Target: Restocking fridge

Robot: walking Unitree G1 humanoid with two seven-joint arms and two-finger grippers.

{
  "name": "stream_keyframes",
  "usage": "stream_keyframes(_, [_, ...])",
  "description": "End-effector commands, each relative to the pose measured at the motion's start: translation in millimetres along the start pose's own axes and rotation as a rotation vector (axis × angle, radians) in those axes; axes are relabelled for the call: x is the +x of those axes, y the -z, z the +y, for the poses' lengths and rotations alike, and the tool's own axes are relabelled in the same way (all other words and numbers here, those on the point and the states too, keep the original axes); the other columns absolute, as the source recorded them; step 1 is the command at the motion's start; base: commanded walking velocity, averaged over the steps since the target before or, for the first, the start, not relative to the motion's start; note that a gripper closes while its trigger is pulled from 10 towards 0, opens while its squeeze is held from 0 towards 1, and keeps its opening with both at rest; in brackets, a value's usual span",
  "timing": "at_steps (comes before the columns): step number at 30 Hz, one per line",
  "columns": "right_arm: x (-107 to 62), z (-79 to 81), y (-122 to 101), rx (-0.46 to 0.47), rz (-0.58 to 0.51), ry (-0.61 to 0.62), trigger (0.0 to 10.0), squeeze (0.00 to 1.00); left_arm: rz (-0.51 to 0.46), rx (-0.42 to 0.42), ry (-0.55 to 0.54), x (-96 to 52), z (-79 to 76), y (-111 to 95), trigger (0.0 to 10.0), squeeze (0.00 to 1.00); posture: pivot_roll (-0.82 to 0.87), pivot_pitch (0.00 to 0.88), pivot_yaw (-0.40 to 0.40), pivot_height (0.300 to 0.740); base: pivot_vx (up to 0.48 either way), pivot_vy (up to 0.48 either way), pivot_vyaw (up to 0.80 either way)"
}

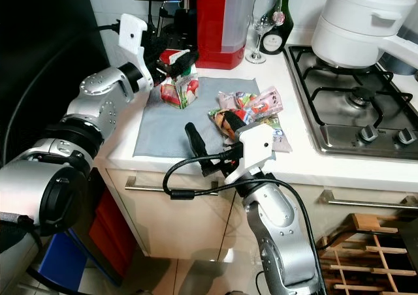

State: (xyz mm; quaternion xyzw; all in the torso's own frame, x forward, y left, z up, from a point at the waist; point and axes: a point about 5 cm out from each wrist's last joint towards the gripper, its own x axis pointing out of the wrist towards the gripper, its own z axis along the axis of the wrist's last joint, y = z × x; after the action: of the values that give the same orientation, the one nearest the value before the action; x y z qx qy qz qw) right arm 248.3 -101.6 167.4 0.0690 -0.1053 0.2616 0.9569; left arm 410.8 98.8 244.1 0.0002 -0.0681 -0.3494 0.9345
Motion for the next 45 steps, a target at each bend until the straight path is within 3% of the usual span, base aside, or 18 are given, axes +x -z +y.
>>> stream_keyframes(1, [-0.5,1.3,-5,-0.006,-0.008,-0.006,10.0,0.0,0.05,0.005,-0.023,-1.4,1.1,8,10.0,0.0,-0.18,0.0,0.056,0.74,0.0,0.0,0.0])
stream_keyframes(13, [-5.1,2.3,-5,-0.004,0.014,-0.004,10.0,0.0,0.104,0.0,-0.126,-4.0,3.0,23,10.0,0.0,-0.19,0.0,0.053,0.74,0.0,0.0,0.0])
stream_keyframes(14, [-5.4,2.4,-5,-0.005,0.016,-0.003,10.0,0.0,0.105,-0.003,-0.129,-3.8,2.5,24,8.1,0.0,-0.19,0.0,0.053,0.74,0.0,0.0,0.0])
stream_keyframes(15, [-5.7,2.5,-5,-0.005,0.017,-0.003,10.0,0.0,0.106,-0.004,-0.13,-3.5,2.1,24,4.9,0.0,-0.19,0.0,0.053,0.74,0.0,0.0,0.0])
stream_keyframes(16, [-5.7,2.5,-5,-0.005,0.017,-0.003,10.0,0.0,0.106,-0.004,-0.13,-3.5,2.1,24,4.9,0.0,-0.19,0.0,0.053,0.74,0.0,0.0,0.0])
stream_keyframes(17, [-6.1,2.5,-5,-0.005,0.019,-0.003,10.0,0.0,0.105,-0.005,-0.13,-3.1,1.6,24,0.0,0.0,-0.19,0.0,0.054,0.74,0.0,0.0,0.0])
stream_keyframes(26, [-5.8,2.7,-4,-0.005,0.03,-0.003,10.0,0.0,0.143,0.033,-0.136,-1.3,-2.7,30,0.0,0.0,-0.19,0.0,0.046,0.74,0.0,0.0,0.0])
stream_keyframes(37, [-5.2,3.2,-3,-0.007,0.036,-0.004,10.0,0.0,0.138,-0.011,-0.17,-0.9,-4.8,35,0.0,0.0,-0.19,0.0,0.047,0.74,0.0,0.0,0.0])
stream_keyframes(38, [-5.2,3.1,-2,-0.006,0.039,-0.003,10.0,0.0,0.132,-0.023,-0.19,-2.0,-3.2,36,0.0,1.0,-0.19,0.0,0.045,0.74,0.0,0.0,0.0])
stream_keyframes(45, [-4.8,2.4,-1,-0.008,0.044,-0.006,10.0,0.0,0.114,-0.022,-0.16,-1.3,-5.4,35,0.0,1.0,-0.19,0.0,0.042,0.74,0.0,0.0,0.0])
